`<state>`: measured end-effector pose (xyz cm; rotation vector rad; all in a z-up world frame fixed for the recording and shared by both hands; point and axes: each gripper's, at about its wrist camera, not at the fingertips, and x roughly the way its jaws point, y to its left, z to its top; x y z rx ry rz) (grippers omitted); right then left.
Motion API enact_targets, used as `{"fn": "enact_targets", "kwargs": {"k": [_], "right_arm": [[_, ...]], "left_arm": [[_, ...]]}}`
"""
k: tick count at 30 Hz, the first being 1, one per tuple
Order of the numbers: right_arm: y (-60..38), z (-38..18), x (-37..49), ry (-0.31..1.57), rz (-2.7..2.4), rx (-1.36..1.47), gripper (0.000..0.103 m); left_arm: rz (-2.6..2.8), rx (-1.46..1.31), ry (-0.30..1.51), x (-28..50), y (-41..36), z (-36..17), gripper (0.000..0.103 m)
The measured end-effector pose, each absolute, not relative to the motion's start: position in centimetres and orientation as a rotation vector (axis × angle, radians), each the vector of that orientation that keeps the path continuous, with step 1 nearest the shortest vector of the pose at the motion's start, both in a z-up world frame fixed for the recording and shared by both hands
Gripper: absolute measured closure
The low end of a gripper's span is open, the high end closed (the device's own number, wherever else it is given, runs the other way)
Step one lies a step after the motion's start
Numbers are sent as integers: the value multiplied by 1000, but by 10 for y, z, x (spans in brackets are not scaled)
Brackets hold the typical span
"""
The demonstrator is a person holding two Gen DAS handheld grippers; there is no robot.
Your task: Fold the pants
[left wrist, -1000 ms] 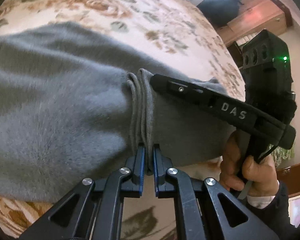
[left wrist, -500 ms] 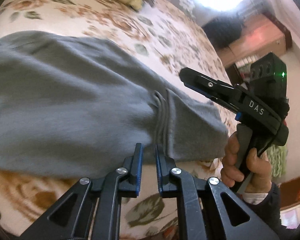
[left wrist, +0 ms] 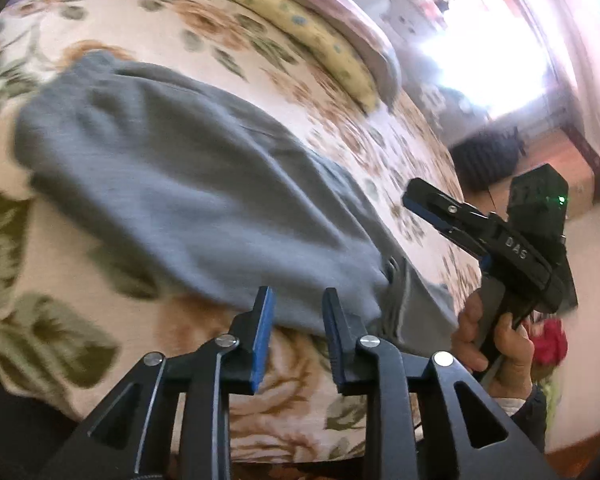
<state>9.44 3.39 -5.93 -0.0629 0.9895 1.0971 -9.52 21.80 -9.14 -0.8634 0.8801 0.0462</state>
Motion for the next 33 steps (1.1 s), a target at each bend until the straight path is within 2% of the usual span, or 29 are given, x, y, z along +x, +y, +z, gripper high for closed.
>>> {"fn": "enact_targets", "kwargs": {"k": [4, 18, 21, 27, 32, 33], "right_arm": [[60, -51, 86, 980, 1146, -86, 46], [127, -43, 67, 984, 1256, -152, 46], [136, -44, 65, 988, 1267, -160, 45], [153, -49, 65, 1004, 1281, -175, 43], [166, -57, 66, 1025, 1293, -194, 40], [169, -59, 66, 1029, 1296, -197, 40]], "left_arm": [[128, -912, 844, -113, 234, -95, 65], [258, -1038, 772, -147, 282, -105, 65], [277, -1059, 767, -150, 288, -108, 60], [302, -1114, 763, -152, 299, -119, 59], [342, -1136, 766, -152, 306, -125, 51], [357, -1137, 770, -152, 308, -127, 48]]}}
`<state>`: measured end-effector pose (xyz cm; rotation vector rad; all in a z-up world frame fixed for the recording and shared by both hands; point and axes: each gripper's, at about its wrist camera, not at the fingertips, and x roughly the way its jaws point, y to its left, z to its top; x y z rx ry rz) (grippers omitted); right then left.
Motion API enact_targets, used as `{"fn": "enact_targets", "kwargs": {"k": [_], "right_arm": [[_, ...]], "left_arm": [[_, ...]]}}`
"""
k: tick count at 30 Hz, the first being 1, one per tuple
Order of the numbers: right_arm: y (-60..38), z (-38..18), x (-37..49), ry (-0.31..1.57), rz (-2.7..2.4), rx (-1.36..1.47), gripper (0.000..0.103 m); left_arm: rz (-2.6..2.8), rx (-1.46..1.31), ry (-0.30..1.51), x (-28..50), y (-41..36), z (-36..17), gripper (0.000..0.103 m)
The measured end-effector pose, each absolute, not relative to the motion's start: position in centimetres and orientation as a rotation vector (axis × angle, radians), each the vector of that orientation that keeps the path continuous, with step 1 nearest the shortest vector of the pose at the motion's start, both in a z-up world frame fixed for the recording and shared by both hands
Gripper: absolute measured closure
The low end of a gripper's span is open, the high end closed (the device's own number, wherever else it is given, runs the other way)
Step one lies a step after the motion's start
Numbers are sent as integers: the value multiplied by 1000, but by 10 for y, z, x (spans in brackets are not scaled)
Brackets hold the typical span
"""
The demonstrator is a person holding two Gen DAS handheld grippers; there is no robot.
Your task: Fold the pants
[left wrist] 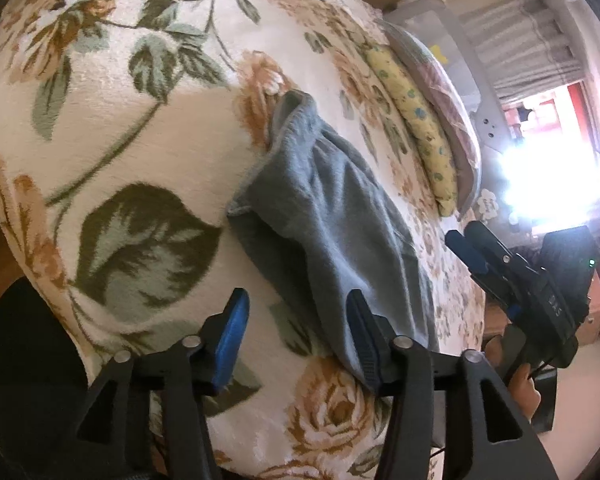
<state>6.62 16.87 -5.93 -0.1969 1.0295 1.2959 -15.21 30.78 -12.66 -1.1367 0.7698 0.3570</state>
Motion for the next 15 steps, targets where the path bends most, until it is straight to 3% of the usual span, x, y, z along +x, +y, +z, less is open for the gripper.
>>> {"fn": "enact_targets", "kwargs": {"k": [15], "right_arm": [[238, -82, 99, 1098, 1330, -233, 39]], "left_arm": [[410, -1212, 775, -128, 327, -153, 36]]}}
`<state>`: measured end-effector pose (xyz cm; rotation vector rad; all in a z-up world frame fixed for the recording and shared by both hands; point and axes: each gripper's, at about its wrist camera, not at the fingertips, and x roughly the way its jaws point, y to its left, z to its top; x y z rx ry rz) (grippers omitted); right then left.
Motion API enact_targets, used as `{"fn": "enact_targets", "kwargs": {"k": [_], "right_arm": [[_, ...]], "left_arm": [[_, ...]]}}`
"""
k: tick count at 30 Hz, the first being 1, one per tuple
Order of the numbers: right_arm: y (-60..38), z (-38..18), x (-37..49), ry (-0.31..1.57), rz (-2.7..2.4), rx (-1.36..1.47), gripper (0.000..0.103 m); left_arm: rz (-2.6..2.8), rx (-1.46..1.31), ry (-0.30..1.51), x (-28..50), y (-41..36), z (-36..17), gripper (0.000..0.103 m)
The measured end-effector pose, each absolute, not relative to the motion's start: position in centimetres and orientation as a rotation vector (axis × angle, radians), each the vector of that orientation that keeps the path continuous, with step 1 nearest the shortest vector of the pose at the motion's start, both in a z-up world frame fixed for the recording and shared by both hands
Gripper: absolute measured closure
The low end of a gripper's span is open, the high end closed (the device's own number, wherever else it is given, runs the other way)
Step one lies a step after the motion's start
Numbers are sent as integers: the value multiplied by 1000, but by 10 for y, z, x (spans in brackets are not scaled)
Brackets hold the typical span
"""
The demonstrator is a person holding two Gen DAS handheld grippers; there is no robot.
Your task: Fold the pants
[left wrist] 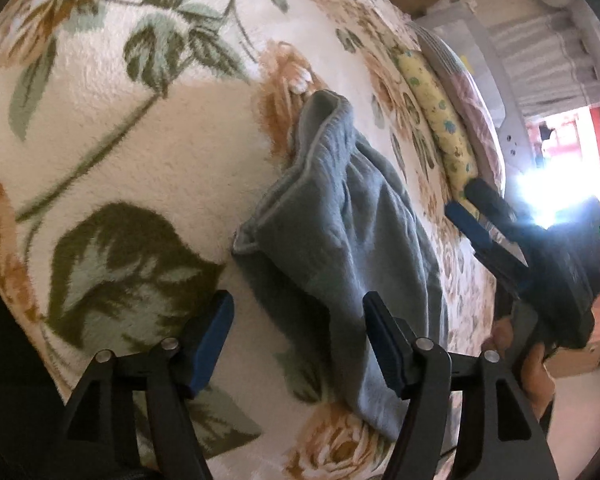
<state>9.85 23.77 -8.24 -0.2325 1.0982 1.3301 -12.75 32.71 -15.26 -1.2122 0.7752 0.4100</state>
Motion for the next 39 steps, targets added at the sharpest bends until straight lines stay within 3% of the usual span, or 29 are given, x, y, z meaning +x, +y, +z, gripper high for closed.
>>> {"fn": "enact_targets", "kwargs": {"k": [11, 15, 16, 17, 18, 19, 23, 39], "right_arm": [[352, -134, 89, 1176, 1430, -593, 39], [364, -156, 80, 1164, 1411, -692, 39], [363, -155, 80, 1156, 1420, -680, 50], [362, -153, 81, 1167, 1434, -651, 76], [359, -151, 83, 1172, 1427, -628, 82], [357, -148, 83, 1156, 1414, -628, 96], [342, -130, 84, 1125, 1426, -571, 96], [195, -25, 125, 997, 1366, -78, 97]], "left_arm": [[413, -1261, 728, -123, 339, -165, 35], [431, -1193, 736, -119, 334, -161, 42], [442, -1175, 739, -119, 333, -160, 51], [451, -1154, 740, -119, 333, -159, 61], [449, -1148, 738, -120, 334, -160, 67], [435, -1153, 728, -121, 335, -160, 74], [406, -1137, 705, -121, 333, -152, 85], [206, -974, 613, -87, 269, -64, 87]]}}
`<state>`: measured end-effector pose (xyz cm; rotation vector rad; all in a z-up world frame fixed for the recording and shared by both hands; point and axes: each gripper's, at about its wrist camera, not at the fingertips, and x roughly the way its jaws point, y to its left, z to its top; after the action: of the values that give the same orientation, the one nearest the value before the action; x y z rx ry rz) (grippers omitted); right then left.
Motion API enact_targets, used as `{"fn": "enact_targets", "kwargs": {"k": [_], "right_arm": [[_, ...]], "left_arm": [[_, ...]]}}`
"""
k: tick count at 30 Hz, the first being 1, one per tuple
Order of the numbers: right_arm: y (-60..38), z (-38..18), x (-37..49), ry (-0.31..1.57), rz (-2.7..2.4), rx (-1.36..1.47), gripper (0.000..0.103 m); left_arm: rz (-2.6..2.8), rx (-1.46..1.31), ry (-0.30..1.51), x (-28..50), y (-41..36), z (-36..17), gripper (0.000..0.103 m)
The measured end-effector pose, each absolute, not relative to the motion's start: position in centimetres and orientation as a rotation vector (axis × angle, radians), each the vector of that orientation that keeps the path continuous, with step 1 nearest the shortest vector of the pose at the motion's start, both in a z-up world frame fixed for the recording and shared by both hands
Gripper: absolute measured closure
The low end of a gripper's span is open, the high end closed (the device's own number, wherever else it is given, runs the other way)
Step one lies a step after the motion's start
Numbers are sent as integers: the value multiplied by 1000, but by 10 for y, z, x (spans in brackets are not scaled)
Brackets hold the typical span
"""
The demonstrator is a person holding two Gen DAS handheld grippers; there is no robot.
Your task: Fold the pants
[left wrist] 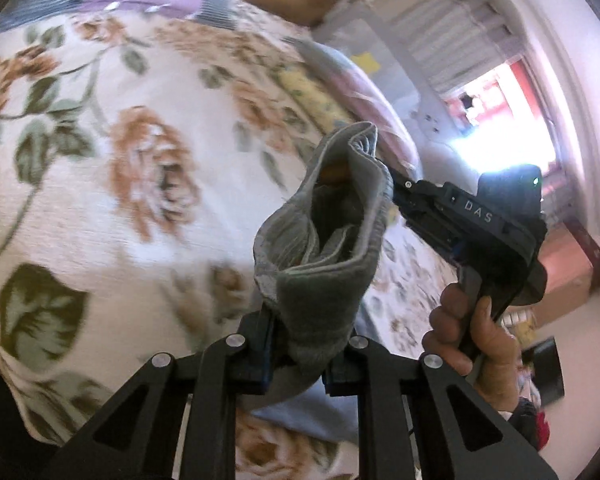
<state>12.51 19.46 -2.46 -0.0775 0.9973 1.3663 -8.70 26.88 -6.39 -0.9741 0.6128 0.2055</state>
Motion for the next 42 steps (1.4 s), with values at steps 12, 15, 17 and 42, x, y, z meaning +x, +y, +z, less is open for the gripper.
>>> {"fn": "enact_targets", "kwargs": {"k": [12, 15, 17, 42], "right_arm": [[27, -4, 157, 935, 1224, 155, 97], [-10, -1, 162, 921, 1184, 189, 97], [-33, 0, 163, 911, 1161, 203, 97], [-256, -53, 180, 891, 898, 469, 98]], "left_arm": [[-51, -834, 692, -34, 158, -25, 87], [-102, -799, 720, -24, 131, -21, 87], [-127, -771, 739, -17, 114, -20, 87], [-336, -533, 939, 43, -52, -38, 87]]}}
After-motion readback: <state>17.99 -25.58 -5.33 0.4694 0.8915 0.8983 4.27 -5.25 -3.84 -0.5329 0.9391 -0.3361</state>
